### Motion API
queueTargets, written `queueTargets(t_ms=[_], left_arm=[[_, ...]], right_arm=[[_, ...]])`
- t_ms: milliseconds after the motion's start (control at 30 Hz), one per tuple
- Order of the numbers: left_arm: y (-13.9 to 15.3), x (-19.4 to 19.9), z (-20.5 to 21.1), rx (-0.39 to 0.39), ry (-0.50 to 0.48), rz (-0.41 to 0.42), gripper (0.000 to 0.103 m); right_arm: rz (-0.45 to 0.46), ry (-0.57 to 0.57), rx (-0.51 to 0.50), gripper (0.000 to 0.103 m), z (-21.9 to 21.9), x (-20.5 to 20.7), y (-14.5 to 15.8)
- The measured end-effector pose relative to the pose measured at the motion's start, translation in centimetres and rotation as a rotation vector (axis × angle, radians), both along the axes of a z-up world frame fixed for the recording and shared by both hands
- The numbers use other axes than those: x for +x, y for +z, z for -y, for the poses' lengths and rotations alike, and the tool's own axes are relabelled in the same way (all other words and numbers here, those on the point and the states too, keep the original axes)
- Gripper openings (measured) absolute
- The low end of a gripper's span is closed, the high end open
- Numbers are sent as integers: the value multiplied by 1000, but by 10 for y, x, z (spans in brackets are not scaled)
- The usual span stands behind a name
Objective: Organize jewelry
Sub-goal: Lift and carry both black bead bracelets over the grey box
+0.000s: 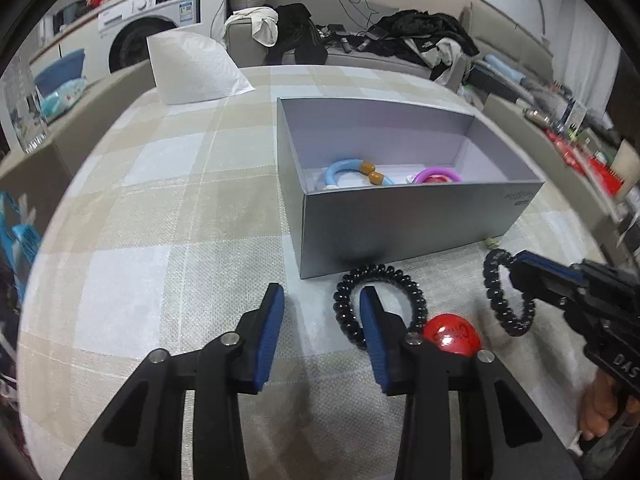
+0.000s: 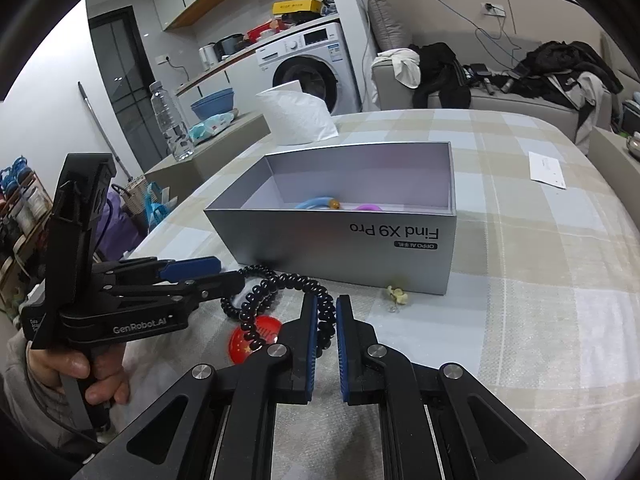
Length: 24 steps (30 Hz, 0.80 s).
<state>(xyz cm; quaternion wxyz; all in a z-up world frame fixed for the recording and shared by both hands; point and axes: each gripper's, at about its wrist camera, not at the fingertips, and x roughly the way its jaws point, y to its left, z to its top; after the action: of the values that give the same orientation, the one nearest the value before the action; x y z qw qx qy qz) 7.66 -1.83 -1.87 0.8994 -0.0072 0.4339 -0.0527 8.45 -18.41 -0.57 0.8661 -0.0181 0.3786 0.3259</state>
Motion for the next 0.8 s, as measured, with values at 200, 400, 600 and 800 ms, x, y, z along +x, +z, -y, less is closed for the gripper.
queueTargets(t_ms=[200,400,600,800], left_arm=[[-2,-4,11,75,-44,8,14],[0,-4,3,20,-56,2,6],[5,-10,6,-4,-86,36,5],[13,-14,9,-8,-112,72,5]], right_arm=[[-2,-1,-4,8,0,1,-1],[-6,0,2,8,2,1,-1],[-6,-5,8,8,3,0,-1],[-6,-9,24,8,4,0,0]])
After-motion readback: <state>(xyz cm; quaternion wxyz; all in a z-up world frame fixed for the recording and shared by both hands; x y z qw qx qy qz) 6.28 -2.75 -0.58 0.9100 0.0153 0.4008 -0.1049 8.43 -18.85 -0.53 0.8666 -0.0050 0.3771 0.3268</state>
